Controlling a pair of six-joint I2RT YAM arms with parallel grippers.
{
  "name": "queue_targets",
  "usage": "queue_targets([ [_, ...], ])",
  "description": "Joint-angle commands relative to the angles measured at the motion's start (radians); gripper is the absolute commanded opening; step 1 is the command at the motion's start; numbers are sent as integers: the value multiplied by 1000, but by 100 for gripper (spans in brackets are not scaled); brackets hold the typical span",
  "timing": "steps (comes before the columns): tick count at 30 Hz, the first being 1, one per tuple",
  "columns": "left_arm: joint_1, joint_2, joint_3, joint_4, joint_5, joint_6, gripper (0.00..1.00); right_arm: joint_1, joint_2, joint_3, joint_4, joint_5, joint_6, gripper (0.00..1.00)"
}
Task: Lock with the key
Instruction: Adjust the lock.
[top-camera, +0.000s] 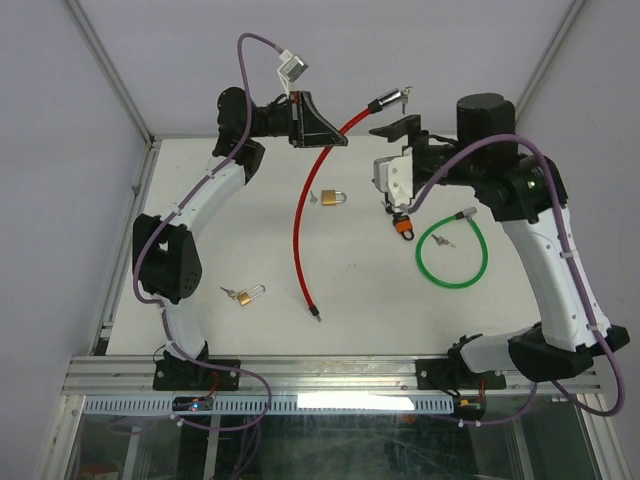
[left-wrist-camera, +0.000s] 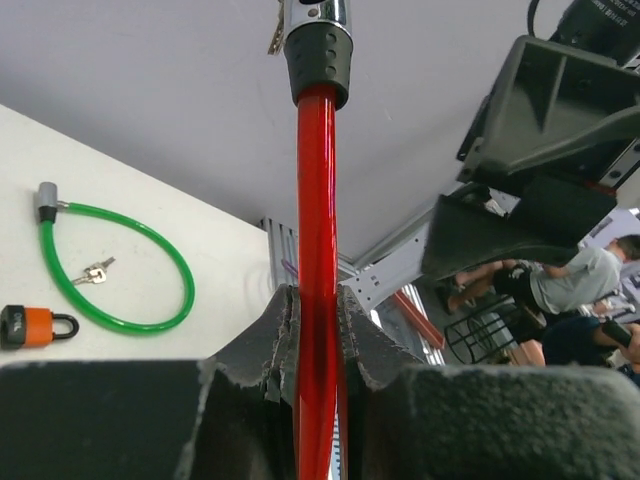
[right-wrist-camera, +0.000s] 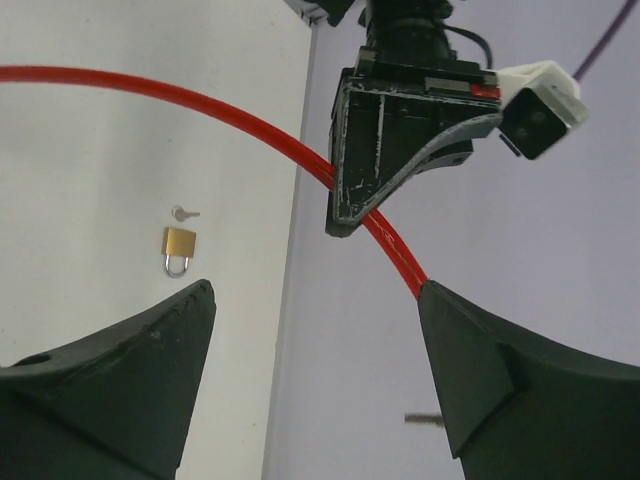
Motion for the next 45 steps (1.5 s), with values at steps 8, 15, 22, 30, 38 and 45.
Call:
queue_targets([
  [8,-100,157,212,19,62,-124,0,56,65,-52,109,320,-165,73],
  [15,-142,210,291,37,81,-170,0,59,55,-151,147,529,-251,56],
  [22,-169,207,275,38,93,-172,0,59,55,-170,174,584,-281,49],
  [30,-179,193,253,63,97,-190,0,59,48,-182,160,592,-302,20],
  [38,-71,89,128,398,-38,-273,42,51,75,-54,25,607,-103,0],
  [45,63,-342,-230,116,-373,458,92,27,180,142,-218,563,153,0],
])
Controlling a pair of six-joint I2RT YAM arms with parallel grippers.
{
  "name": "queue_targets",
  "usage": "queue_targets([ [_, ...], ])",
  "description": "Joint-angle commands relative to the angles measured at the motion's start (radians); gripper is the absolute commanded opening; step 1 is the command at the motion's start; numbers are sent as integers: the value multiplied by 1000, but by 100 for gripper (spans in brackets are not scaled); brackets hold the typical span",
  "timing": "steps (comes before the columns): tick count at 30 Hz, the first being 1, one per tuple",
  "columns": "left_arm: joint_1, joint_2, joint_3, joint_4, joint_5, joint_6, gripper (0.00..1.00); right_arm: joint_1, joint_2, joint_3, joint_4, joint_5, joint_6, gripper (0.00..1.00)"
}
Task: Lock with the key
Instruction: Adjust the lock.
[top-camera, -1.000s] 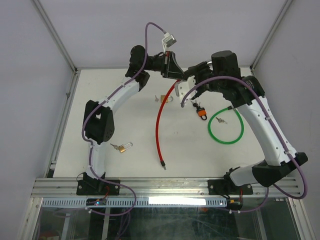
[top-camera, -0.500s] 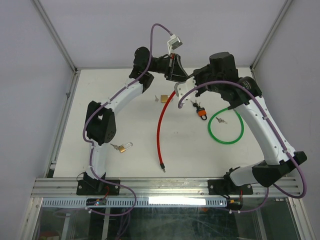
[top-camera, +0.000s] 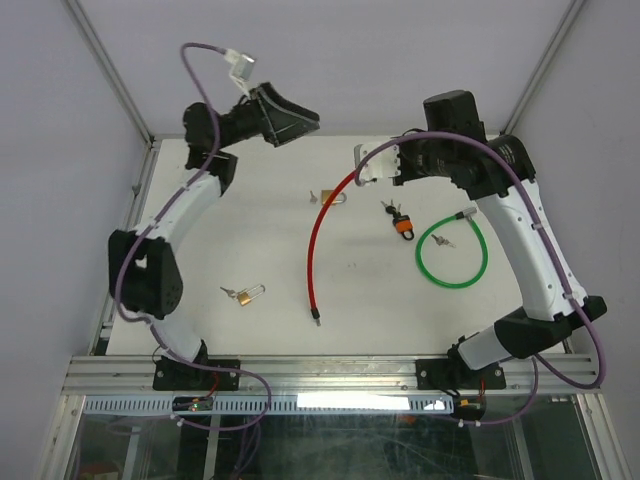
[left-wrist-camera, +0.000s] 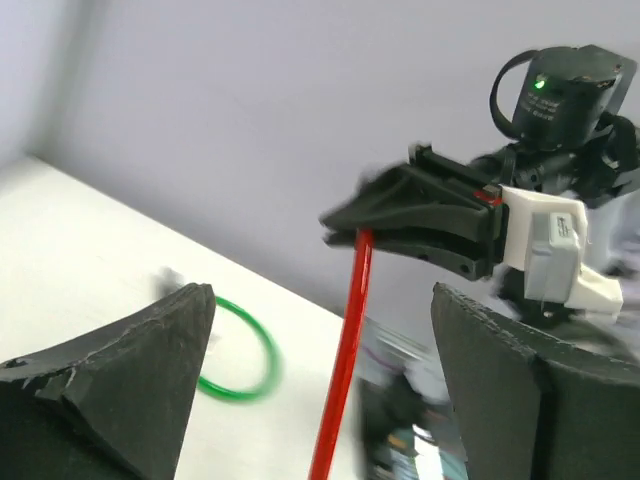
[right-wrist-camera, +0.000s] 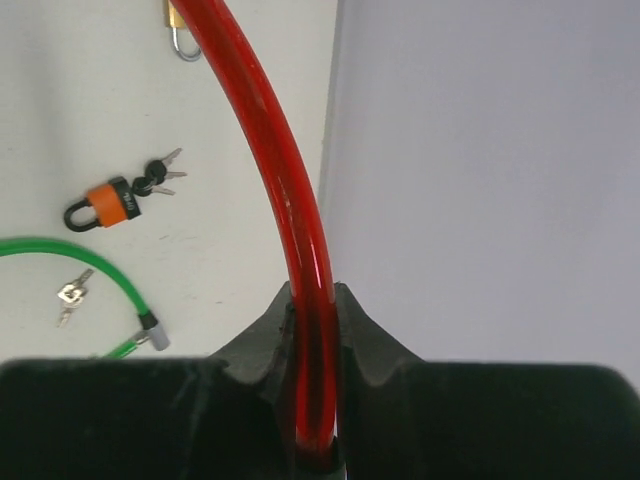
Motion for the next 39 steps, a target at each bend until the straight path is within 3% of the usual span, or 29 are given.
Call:
queue_targets([
  [1,29,-382,-166,-100,-273,589,95,-19,68,162,-158,-18,245,0],
  [4,30,-507,-274,-114,-305,788,96,-58,181,360,-286,-81,381,0],
  [7,30,-566,-330,-136,-306,860,95,-132,271,553,-361,-220,502,0],
  [9,29,-595,-372,-123,-295,879,93,-194,279,584,-348,-346,583,0],
  [13,29,-646,-420,-91,-261,894,90,-294,210,470,-231,-590,702,0],
  [17,19,-671,-426,-120,-237,933,89,-315,145,390,-124,-682,784,0],
  [19,-10,-681,-416,-196,-245,1018,89,-315,140,383,-118,-695,795,0],
  [24,-151,-674,-355,-464,-334,1416,90,-314,123,304,-126,-728,775,0],
  [32,-260,-644,-333,-638,-425,1730,86,-299,109,200,-143,-849,807,0],
  [39,-410,-517,-197,-895,-564,1978,80,-297,163,79,-167,-956,861,0],
])
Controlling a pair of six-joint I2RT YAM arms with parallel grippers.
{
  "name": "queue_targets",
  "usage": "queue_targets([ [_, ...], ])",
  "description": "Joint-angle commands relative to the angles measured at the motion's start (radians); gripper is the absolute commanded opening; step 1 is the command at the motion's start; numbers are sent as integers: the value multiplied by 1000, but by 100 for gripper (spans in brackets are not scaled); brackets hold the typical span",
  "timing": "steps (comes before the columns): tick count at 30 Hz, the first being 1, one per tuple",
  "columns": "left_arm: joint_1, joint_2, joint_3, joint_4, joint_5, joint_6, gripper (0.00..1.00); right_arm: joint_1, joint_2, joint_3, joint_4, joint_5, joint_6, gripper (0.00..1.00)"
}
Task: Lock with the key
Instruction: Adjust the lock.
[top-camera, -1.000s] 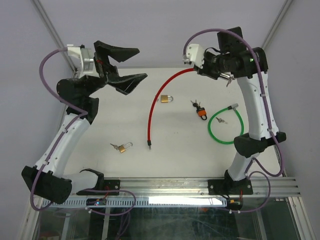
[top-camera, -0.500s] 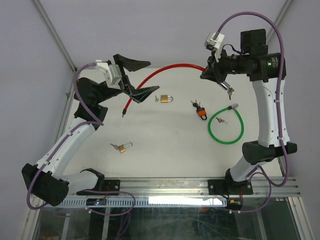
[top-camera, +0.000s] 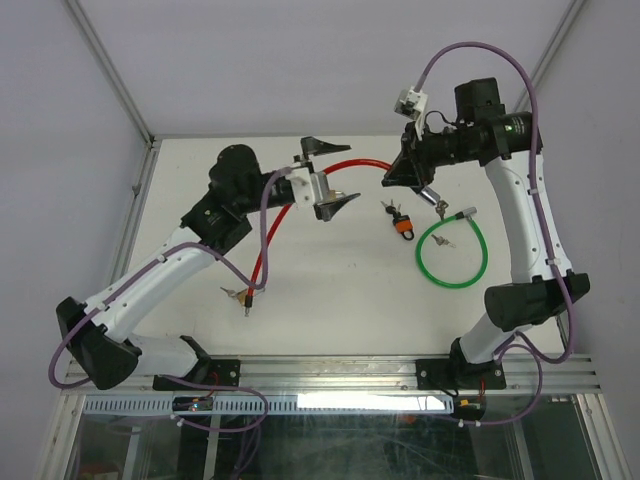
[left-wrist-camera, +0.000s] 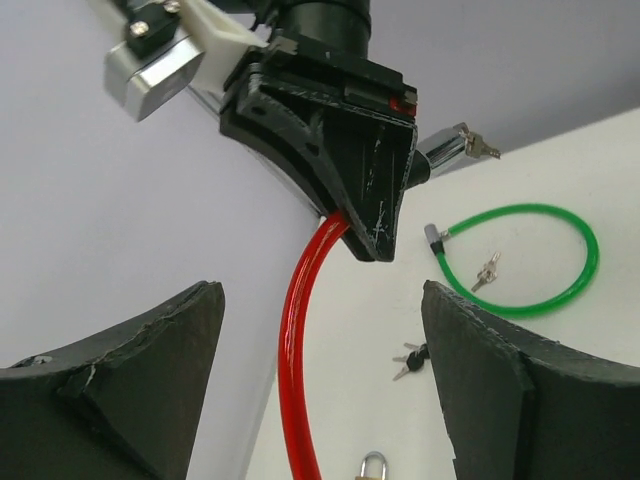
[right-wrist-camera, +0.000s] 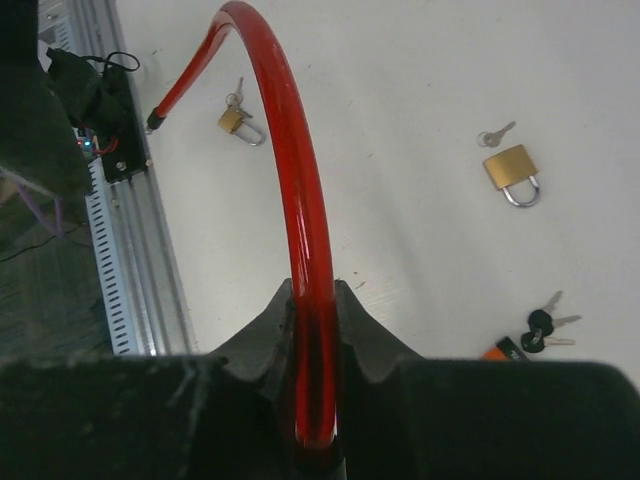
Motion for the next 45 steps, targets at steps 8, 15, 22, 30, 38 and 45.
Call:
queue_targets([
  [8,-108,111,151,-295,-264,291,70,1,42,-130,42,-236,81,0],
  [15,-123,108,131,-311,-295,353,71,1,39,-196,60,-294,98,0],
  [22,-139,157,150,-316,-339,453,71,15,-2,-238,70,-295,92,0],
  [30,-147,267,226,-473,-293,606,64,57,-35,-254,69,-276,72,0],
  [38,-160,298,264,-529,-318,601,37,79,-33,-258,69,-273,78,0],
  [45,-166,262,240,-521,-344,578,42,79,-27,-280,102,-278,112,0],
])
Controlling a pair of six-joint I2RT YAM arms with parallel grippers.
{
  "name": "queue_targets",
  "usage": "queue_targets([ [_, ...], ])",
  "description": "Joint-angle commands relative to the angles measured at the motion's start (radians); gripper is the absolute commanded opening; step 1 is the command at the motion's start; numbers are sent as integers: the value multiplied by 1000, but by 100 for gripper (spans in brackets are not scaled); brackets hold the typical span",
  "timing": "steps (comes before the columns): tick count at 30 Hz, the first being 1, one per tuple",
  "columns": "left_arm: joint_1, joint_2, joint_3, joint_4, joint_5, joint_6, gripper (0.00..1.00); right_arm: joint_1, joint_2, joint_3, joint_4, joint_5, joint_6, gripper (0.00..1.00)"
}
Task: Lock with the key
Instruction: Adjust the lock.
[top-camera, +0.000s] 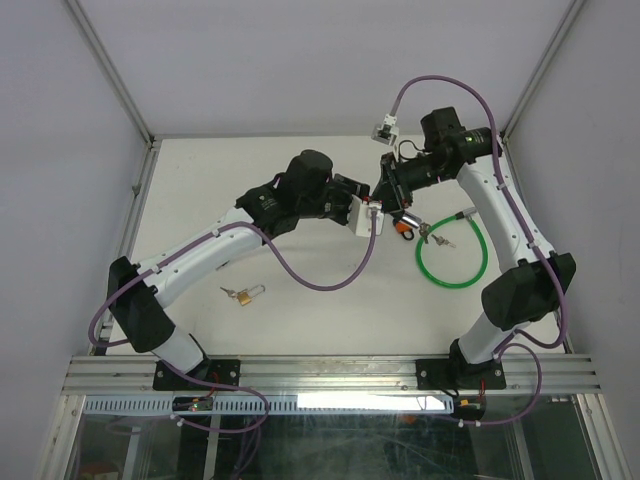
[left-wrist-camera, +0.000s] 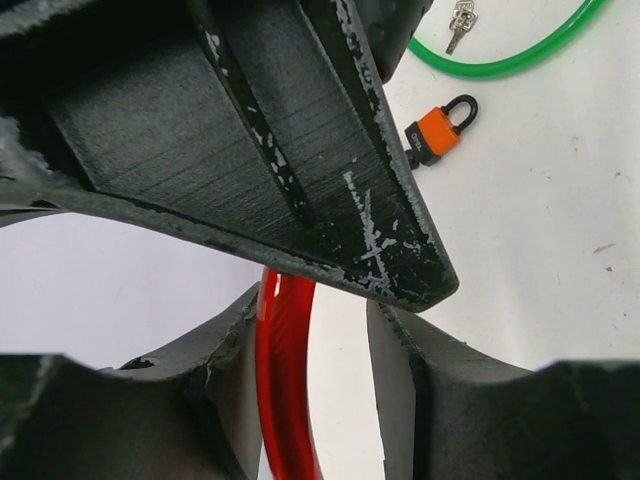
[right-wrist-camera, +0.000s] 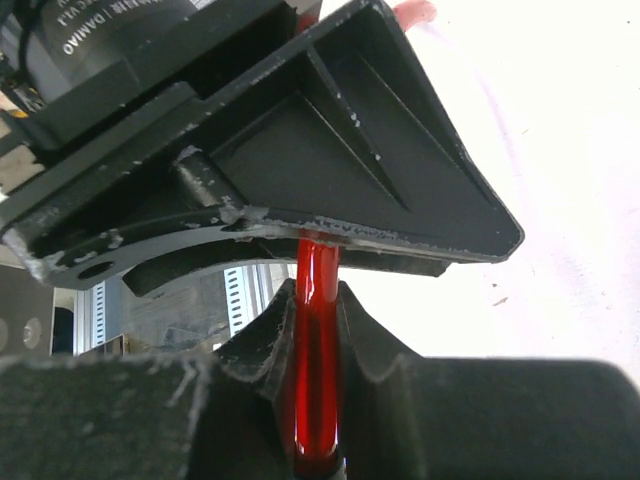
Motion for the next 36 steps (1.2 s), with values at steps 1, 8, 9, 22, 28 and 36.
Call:
queue_targets([
  [1,-10,-55,12,13,-19,6,42,3,-48,0,67,-86,30,0],
  [8,-13,-52,0,13,-71,-2,30,3,-47,-6,75,-78,38,0],
  [9,-13,-47,0,13,-77,-4,26,3,-48,-7,76,-77,38,0],
  [22,-5,-20,94,-75,-50,-98,0,0,-47,24,39,-74,-1,34],
  [28,63,-46,113,-76,55,-198,0,-83,-107,154,13,-75,-32,74],
  [36,205,-94,122,-59,286,-337,0,-422,-294,72,480,-365,335,84],
])
